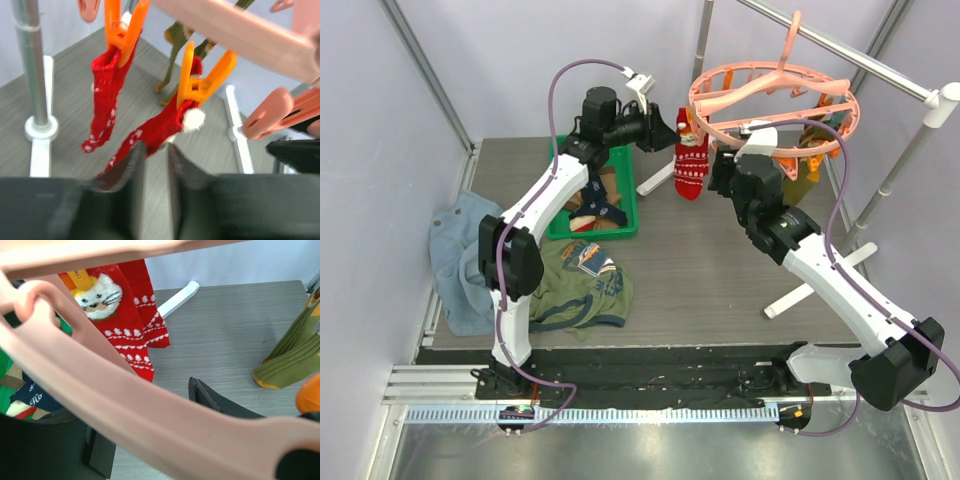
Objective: Remove the socks clipped to the hanger
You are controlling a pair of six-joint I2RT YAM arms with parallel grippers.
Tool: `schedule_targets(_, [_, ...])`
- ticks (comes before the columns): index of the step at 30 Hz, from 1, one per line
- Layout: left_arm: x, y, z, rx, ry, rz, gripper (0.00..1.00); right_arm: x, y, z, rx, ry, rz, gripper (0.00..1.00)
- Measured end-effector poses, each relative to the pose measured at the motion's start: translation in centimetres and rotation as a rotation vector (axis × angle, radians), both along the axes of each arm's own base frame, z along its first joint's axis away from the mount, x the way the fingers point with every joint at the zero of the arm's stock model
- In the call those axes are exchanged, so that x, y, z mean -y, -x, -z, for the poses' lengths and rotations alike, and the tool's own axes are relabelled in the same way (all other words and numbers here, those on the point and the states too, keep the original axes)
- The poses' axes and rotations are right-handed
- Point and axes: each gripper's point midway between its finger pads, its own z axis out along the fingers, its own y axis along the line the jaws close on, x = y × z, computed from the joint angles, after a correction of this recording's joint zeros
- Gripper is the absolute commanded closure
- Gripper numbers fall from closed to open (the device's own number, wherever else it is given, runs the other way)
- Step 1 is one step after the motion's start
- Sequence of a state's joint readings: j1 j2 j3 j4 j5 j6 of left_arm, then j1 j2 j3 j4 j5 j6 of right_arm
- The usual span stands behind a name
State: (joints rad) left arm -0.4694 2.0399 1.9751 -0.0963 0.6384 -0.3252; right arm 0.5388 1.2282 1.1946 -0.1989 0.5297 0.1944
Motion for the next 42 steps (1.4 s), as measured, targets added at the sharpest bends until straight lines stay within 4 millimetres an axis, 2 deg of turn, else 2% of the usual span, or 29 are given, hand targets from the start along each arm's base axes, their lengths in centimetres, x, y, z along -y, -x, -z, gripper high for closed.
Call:
schedule_targets(3, [0.5, 0.5, -0.2, 0.005, 0.017, 0.023, 1.0, 0.0, 0.5, -0.3, -0.001, -0.016, -0.013, 0.39])
schedule_targets(9, [1.4, 2.0, 1.0, -0.02, 0.009, 0.056, 1.0, 0.1, 2.5, -1.9, 0.031, -0.08, -0.063, 0.38])
schedule_targets(14, [1.8, 3.2, 1.1, -0.023, 0.019, 0.07, 1.0, 0.5, 4.7, -2.7, 0.054, -0.124, -0.1, 0.37])
schedule_targets(17, [1.7, 3.8, 1.1, -0.029, 0.029, 0.073, 1.0, 0.6, 5.4, -2.9, 0.058, -0.141, -0.116, 0.32])
schedule_targets(24, [2.1, 5.9, 0.2, -0.026, 0.052, 0.09, 1.0, 0.5, 6.6, -2.0, 0.047, -0.148, -0.154, 0.27])
schedule_targets(28, [3.0, 8.1, -0.9, -0.013, 0.062, 0.118, 1.0, 0.3, 6.9, -2.3, 0.051, -0.154, -0.173, 0.27])
schedule_targets(32, [3.6, 9.4, -1.7, -0.012, 0.073, 0.136, 1.0, -0.1, 7.3, -2.5, 0.071, -0.167, -0.207, 0.27])
schedule_targets(37, [4.0, 10.2, -1.3, -0.027, 0.071, 0.14, 1.0, -1.2, 7.4, -0.7, 0.092, -0.183, -0.263, 0.26])
schedule_targets(42, [4.4, 10.8, -1.6, -0.039, 0.078, 0.138, 1.0, -2.2, 6.5, 0.8, 0.097, -0.19, -0.29, 0.26])
